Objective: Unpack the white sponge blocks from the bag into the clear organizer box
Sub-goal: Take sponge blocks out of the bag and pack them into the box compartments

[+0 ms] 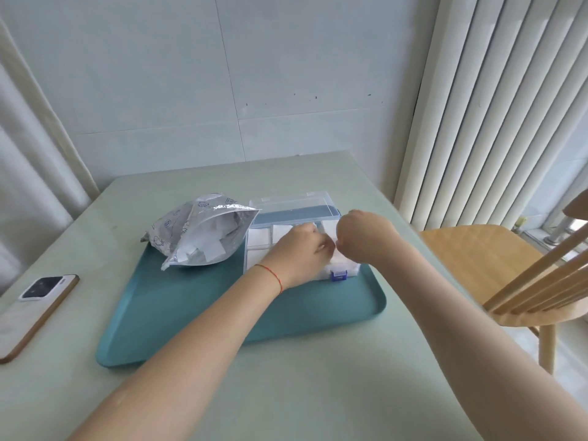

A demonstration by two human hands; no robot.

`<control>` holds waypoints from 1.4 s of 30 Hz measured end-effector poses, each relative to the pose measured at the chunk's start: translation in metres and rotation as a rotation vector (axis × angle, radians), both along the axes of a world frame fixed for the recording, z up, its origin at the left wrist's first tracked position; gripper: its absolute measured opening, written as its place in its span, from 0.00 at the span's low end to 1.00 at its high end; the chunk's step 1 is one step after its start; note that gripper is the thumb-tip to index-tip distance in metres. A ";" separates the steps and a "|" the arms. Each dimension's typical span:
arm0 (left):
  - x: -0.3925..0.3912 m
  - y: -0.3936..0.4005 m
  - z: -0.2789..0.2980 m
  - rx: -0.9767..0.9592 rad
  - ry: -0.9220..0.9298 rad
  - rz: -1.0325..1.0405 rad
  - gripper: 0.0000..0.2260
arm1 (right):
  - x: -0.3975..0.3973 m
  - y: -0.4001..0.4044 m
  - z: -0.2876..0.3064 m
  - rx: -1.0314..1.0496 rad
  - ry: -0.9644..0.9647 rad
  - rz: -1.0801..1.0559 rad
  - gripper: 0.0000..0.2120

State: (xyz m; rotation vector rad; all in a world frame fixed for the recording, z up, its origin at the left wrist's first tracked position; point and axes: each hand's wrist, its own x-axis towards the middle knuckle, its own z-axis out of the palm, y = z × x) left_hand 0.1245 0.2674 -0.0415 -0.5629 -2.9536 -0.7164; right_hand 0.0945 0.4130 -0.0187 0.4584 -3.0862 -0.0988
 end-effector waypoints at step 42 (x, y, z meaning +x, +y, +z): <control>0.046 -0.199 0.006 0.427 0.321 0.627 0.05 | 0.017 -0.168 0.018 -0.763 -0.324 0.062 0.02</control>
